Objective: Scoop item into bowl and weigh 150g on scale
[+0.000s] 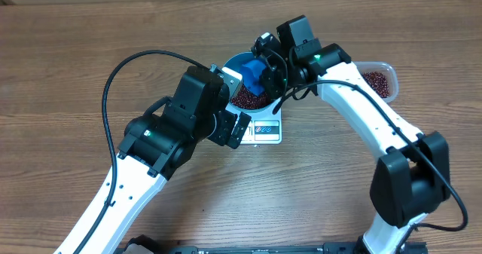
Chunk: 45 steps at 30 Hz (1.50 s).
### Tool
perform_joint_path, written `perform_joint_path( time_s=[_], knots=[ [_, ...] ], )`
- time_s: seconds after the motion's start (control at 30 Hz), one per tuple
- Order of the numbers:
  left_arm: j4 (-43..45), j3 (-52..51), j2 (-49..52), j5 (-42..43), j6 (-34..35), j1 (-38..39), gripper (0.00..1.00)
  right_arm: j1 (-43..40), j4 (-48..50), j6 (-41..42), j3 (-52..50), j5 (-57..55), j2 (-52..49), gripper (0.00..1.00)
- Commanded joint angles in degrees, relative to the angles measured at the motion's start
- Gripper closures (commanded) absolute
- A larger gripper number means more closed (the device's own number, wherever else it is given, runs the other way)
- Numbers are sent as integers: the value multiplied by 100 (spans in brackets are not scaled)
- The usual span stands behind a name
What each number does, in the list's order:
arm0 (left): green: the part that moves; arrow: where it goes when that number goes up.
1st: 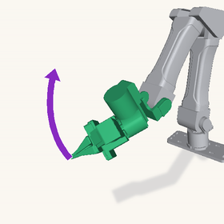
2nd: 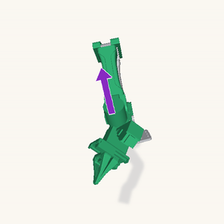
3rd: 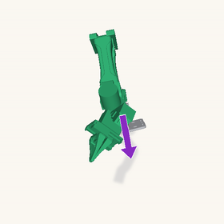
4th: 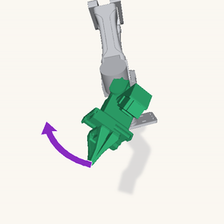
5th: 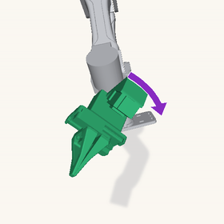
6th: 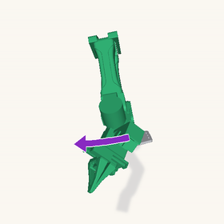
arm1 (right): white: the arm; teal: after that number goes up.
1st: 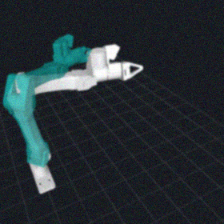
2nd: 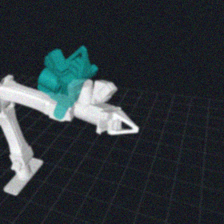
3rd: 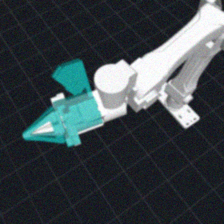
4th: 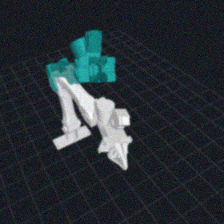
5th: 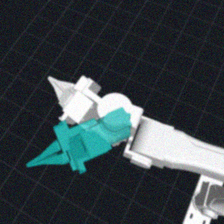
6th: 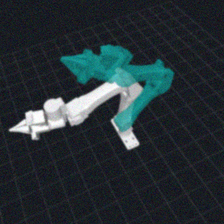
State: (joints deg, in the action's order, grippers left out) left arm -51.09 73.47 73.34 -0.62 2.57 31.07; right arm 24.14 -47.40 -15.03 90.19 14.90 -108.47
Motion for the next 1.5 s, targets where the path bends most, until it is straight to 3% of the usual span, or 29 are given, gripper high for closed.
perform_joint_path(
  time_s=[0.0, 0.53, 1.47],
  knots=[
    [11, 92, -59, 44, -70, -31, 0, 7, -33, 4, -26, 166, -44, 96],
    [13, 92, -59, 46, -70, -31, 0, -9, -330, 7, 48, 1108, -22, 96],
    [13, 92, -59, 44, -70, -31, 1, -26, 7, -22, 621, -46, 90, 96]
  ],
)
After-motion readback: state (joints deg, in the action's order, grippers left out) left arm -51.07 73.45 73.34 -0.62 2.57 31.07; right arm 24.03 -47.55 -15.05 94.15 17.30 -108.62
